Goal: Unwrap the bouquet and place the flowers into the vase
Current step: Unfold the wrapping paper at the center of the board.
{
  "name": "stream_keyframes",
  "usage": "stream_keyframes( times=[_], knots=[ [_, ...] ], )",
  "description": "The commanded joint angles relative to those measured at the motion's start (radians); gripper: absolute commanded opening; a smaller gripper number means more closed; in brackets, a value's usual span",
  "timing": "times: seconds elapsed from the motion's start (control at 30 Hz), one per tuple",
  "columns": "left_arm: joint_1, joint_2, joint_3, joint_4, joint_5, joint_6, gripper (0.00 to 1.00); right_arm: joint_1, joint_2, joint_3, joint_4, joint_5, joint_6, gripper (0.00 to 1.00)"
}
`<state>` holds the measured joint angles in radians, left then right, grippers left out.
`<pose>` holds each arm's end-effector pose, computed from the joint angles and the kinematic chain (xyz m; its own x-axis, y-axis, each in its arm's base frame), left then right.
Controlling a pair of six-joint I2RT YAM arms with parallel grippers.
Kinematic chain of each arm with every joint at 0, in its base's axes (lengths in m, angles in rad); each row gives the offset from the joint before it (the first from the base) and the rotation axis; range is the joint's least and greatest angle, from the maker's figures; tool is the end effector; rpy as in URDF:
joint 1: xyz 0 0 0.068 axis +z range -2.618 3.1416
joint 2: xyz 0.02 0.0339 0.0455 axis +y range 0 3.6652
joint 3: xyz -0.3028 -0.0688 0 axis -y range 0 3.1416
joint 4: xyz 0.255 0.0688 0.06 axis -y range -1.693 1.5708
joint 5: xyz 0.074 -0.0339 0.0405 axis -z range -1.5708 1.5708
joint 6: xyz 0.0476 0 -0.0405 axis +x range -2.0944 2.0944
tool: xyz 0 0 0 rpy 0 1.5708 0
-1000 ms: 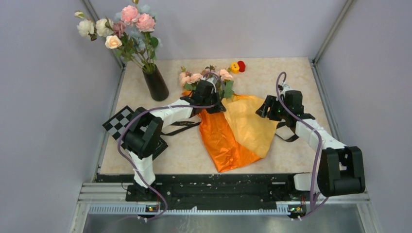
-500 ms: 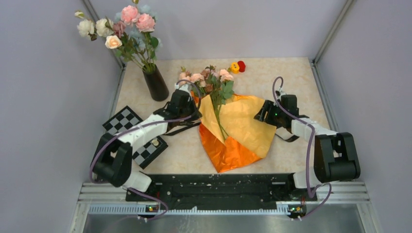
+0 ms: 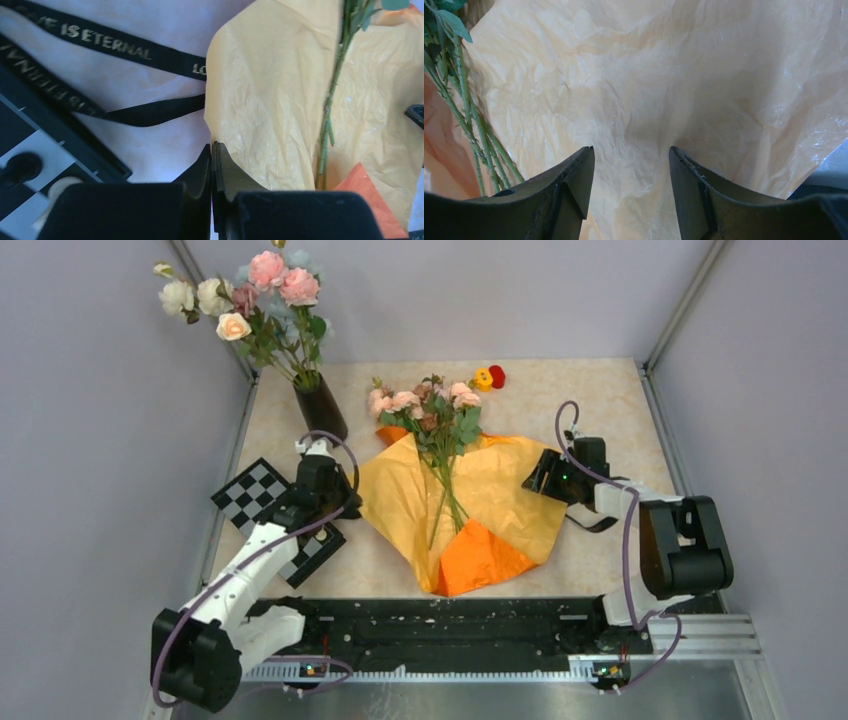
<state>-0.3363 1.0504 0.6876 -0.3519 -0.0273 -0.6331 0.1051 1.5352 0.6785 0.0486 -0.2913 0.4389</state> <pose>0.2090 -0.0717 0.2621 -0.6824 -0.3880 -0.6195 -0.1158 0.8942 -0.4324 0.3011 0.0455 0.1762 -0.7774 0.3273 -0.5372 0.0359 0.8757 0.4815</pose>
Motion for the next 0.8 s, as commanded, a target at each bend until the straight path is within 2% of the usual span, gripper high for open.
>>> stream_keyframes(
  times=[0.0,0.33,0.53,0.77],
  knots=[
    [0.028,-0.084,-0.022,-0.137,-0.074,0.041,0.0,0.009,0.038,0.001,0.017,0.033,-0.015,0.58],
    [0.033,-0.206,-0.02,-0.355,-0.222,0.008,0.0,0.008,0.068,0.01,-0.003,0.066,-0.019,0.58],
    [0.033,-0.287,-0.027,-0.384,-0.262,-0.038,0.0,0.01,0.067,0.018,-0.041,0.129,-0.022,0.58],
    [0.033,-0.347,0.007,-0.487,-0.269,-0.157,0.0,0.009,0.038,0.006,-0.046,0.201,-0.008,0.59]
  ],
)
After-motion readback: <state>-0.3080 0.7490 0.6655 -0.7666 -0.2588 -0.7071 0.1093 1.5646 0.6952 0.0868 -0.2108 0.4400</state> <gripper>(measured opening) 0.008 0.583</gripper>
